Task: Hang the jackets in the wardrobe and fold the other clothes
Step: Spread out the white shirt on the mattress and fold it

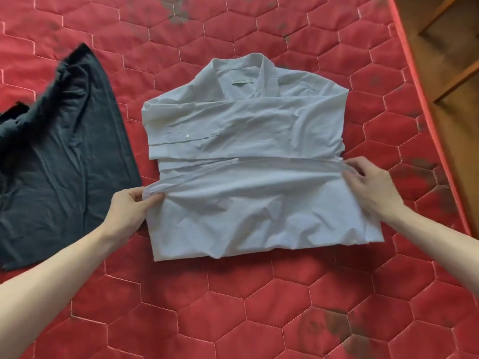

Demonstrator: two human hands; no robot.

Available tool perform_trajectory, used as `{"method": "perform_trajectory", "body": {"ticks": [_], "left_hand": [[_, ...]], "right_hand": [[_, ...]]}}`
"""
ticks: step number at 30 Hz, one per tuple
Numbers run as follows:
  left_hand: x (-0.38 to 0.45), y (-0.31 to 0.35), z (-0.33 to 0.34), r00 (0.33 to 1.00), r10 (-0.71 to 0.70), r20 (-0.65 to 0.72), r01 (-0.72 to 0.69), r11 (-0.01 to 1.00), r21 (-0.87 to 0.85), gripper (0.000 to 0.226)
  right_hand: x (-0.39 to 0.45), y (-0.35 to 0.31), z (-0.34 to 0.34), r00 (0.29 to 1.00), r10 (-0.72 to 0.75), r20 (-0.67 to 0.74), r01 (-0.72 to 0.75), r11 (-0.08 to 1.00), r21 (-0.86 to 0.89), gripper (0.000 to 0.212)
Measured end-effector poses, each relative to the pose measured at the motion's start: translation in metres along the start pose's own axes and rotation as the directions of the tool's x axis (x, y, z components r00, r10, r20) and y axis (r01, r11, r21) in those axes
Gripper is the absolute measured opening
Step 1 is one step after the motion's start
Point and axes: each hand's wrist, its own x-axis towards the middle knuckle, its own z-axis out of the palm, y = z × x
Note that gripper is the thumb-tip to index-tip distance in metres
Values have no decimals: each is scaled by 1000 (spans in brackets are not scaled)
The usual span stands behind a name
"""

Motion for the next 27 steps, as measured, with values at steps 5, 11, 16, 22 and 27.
{"method": "perform_trajectory", "body": {"ticks": [5, 11, 16, 22, 27], "left_hand": [[20, -7, 13, 999, 25, -40, -22, 996, 88, 28], [8, 8, 17, 857, 454, -245, -383, 878, 288, 30], [21, -4, 13, 897, 373, -235, -256, 874, 412, 39], [36, -13, 10, 938, 226, -265, -91, 894, 439, 44], [27, -9, 22, 880, 274, -388, -42, 859, 511, 21]], "right_hand": [[8, 12, 15, 951, 265, 159, -274, 961, 33, 21], [12, -1, 7, 927, -200, -316, 199, 979, -36, 21], [28, 5, 22, 984, -128, -125, 112, 986, -123, 13], [32, 9, 37, 991, 5, -137, -18, 995, -97, 13], [30, 5, 33, 960, -62, -272, 36, 994, -99, 14]]}}
